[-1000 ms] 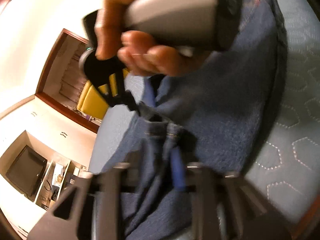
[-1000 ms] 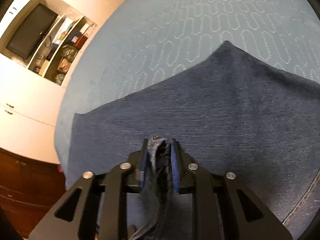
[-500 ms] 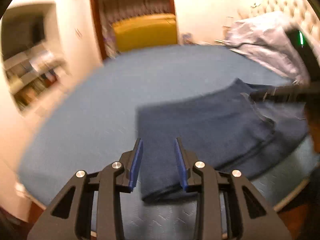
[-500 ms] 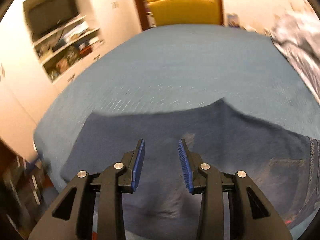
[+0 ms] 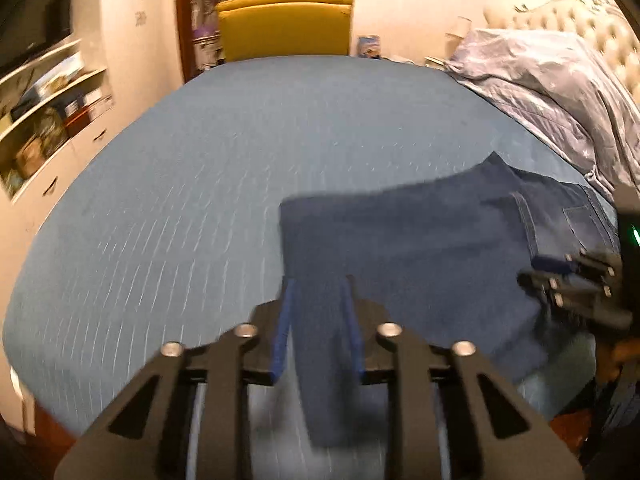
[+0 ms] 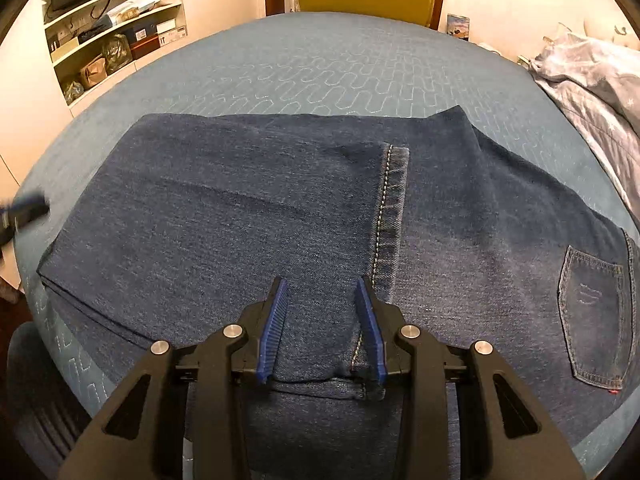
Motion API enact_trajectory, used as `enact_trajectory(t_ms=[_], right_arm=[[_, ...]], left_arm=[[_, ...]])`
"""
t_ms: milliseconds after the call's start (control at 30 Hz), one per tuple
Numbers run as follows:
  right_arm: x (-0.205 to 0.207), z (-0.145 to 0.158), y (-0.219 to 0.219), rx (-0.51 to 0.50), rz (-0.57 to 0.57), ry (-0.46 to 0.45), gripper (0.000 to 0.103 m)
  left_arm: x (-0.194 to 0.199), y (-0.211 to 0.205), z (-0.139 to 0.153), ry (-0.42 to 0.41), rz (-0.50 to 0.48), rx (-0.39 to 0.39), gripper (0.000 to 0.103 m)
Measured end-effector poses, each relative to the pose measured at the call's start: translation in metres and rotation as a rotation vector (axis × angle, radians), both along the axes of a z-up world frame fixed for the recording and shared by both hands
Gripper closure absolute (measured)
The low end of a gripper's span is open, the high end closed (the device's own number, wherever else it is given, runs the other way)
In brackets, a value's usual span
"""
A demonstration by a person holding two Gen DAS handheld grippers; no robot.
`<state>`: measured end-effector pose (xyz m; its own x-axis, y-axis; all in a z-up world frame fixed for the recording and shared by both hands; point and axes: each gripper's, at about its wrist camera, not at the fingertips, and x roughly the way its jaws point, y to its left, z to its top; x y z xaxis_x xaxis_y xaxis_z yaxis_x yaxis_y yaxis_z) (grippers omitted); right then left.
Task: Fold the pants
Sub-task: 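Grasp the stitched hem seam of the jeans with the right tool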
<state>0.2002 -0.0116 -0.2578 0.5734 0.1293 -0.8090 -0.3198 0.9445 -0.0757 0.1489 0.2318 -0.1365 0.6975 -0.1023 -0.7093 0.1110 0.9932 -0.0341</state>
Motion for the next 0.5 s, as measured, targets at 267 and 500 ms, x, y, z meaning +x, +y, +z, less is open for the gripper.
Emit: enact_trajectory(t_ms=[267,500], right_arm=[[-0.004,0.003,-0.003,0.017,-0.005,0.012,0.067],[0.004,0.004,-0.011,0.048,-0.020,0.043,0.066]], left_arm=[[0.102,-0.004,-0.040,0.188,0.015,0.011,0.098],[0.126,-0.026,-0.032,0.205,0.017,0.015,0.097]])
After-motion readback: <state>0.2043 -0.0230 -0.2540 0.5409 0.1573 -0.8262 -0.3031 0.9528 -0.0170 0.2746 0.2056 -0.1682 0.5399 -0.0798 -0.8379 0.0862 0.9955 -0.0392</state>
